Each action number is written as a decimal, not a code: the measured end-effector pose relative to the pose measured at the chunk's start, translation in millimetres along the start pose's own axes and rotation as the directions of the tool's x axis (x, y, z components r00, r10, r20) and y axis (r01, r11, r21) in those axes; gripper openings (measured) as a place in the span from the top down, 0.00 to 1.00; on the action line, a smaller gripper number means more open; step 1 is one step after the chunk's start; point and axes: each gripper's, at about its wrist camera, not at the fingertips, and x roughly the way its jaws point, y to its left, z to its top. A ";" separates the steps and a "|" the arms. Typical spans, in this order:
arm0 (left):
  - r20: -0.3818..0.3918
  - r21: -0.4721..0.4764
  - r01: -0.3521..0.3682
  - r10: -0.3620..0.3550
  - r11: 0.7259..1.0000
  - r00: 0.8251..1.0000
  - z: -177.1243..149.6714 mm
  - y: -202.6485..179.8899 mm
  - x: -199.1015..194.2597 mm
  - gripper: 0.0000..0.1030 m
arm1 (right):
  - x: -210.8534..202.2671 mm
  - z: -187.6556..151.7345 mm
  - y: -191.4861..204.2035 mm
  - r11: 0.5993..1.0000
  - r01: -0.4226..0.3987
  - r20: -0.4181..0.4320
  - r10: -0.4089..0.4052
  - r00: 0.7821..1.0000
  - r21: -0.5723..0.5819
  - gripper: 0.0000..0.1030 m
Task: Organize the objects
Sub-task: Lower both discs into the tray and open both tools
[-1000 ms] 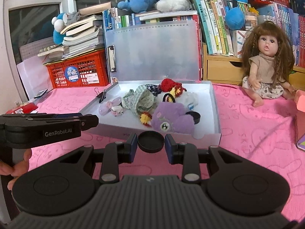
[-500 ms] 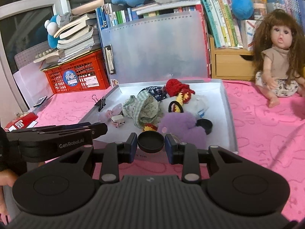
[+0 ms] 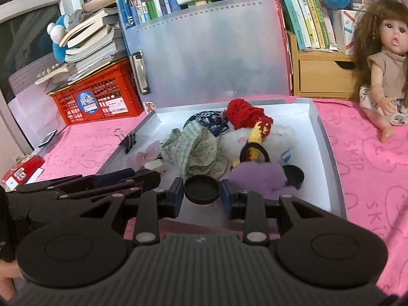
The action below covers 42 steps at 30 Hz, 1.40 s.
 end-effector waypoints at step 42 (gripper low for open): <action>-0.025 0.016 -0.052 0.053 0.999 0.998 -1.9 6.5 29.4 0.64 | 24.2 9.1 -28.3 0.994 -0.019 -0.067 0.026 0.997 0.110 0.47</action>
